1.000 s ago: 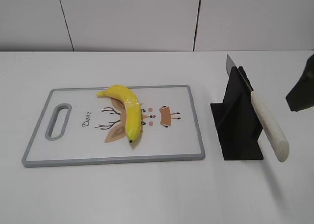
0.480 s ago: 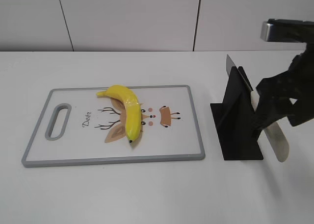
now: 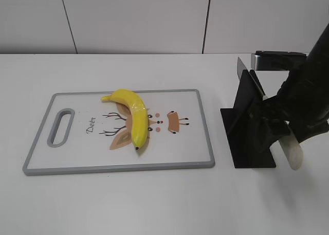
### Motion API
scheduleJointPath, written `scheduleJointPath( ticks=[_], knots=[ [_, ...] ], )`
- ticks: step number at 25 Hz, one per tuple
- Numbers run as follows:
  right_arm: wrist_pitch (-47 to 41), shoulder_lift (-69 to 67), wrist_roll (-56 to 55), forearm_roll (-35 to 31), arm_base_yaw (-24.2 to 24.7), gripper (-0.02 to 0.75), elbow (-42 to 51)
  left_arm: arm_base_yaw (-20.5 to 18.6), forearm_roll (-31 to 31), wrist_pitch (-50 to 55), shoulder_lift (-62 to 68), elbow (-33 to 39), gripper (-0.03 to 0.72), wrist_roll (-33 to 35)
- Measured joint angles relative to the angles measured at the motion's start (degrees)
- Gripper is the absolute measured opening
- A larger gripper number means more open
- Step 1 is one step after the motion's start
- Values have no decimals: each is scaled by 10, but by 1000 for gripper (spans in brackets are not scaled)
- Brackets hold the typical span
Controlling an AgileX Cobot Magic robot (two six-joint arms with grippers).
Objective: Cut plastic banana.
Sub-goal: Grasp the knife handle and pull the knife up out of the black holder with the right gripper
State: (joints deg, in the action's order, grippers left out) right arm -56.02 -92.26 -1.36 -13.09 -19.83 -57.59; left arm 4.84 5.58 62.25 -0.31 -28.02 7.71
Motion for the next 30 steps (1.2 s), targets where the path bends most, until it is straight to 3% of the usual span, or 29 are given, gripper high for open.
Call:
scheduleJointPath(
  ticks=[2, 5, 6, 20, 30],
  knots=[
    [1, -2, -5, -1, 0, 405, 0, 0, 0, 0, 0, 0, 589, 0],
    [-3, -2, -18, -3, 0, 206, -4, 0, 0, 0, 0, 0, 589, 0],
    [-10, -3, -26, 0, 1, 190, -7, 0, 0, 0, 0, 0, 589, 0],
    [-111, 8, -51, 12, 1, 190, -87, 0, -1, 0, 0, 0, 580, 0],
    [-122, 51, -52, 39, 0, 170, -125, 0, -1, 0, 0, 0, 573, 0]
  ],
)
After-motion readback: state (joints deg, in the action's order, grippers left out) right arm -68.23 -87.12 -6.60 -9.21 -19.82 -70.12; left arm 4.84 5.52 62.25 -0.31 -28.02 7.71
